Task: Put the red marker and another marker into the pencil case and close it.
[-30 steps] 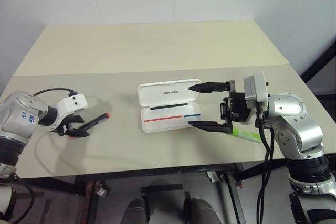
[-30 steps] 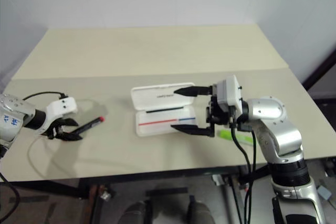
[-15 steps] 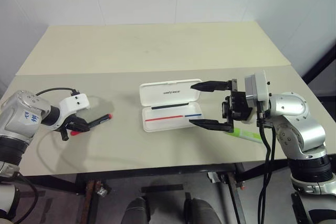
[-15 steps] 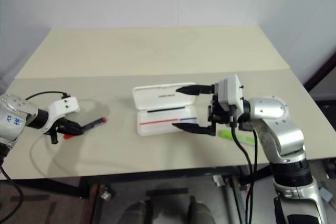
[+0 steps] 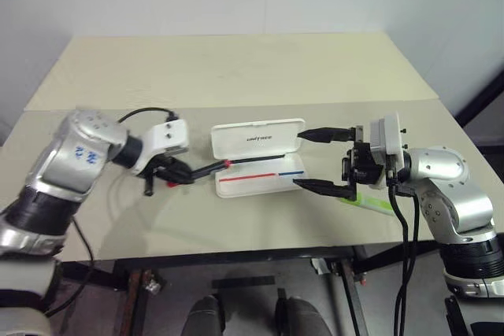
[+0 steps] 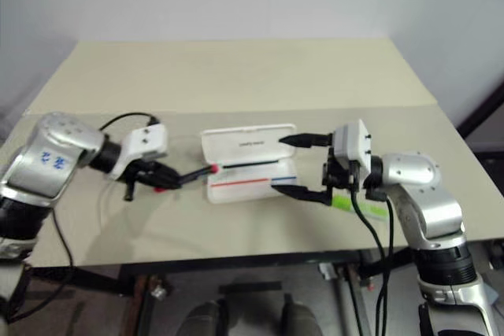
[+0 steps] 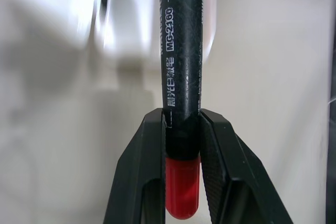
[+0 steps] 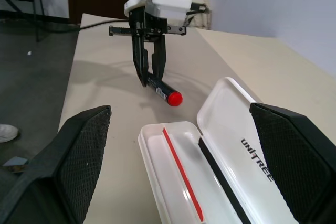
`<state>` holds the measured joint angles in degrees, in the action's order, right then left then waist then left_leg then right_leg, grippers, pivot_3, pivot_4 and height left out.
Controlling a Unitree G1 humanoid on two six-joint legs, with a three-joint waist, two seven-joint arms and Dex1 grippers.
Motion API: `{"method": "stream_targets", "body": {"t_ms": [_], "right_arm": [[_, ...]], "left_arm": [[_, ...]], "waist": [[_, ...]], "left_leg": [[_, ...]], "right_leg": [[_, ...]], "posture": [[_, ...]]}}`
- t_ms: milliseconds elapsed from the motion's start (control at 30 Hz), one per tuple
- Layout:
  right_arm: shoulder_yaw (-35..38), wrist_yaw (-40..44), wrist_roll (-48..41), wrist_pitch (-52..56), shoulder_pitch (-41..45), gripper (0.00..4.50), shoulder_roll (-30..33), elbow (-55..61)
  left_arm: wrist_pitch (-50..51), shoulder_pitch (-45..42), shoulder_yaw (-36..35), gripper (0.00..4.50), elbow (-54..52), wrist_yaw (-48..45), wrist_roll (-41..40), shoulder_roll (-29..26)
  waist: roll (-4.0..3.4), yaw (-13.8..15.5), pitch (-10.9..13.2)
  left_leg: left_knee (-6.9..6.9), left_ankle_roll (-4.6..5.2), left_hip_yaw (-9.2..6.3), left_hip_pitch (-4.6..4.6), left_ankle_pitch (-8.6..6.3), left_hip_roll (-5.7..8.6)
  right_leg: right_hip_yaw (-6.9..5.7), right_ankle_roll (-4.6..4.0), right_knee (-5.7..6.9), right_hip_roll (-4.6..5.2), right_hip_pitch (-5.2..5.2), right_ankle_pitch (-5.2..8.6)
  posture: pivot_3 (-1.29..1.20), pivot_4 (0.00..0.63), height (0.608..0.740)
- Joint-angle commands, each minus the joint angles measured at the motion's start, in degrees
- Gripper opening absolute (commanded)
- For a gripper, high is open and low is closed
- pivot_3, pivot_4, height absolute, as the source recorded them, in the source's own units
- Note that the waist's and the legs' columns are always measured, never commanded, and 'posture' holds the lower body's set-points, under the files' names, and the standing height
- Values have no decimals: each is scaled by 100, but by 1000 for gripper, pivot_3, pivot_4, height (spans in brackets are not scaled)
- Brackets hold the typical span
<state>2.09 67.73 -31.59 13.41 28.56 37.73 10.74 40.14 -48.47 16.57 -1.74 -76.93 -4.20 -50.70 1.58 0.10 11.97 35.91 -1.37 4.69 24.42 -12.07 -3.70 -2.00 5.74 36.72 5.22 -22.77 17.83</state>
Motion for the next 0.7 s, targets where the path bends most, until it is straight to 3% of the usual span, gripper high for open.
{"method": "stream_targets", "body": {"t_ms": [33,333,700], "right_arm": [[279,-109,-32,-107,-127,4500,89,165],[544,-353,-87,3,-565,4500,230,463],[799,-817,-257,231,-1067,4500,279,1016]], "left_arm": [[-101,-336,170,537,90,192,7,471],[-937,-850,713,537,1159,739,476,1630],[-1833,-1218,860,537,2184,1140,1039,2234]], "waist": [[0,-8,0],[0,-16,0],[1,-13,1]], "left_leg": [[3,2,0,0,-1,1],[11,2,0,-1,-1,0],[13,4,0,0,-3,1]], "right_leg": [[2,1,1,0,1,-1],[6,4,10,-3,2,-2],[6,6,6,-2,3,-2]], "posture": [[0,150,740],[0,150,740],[0,150,740]]}}
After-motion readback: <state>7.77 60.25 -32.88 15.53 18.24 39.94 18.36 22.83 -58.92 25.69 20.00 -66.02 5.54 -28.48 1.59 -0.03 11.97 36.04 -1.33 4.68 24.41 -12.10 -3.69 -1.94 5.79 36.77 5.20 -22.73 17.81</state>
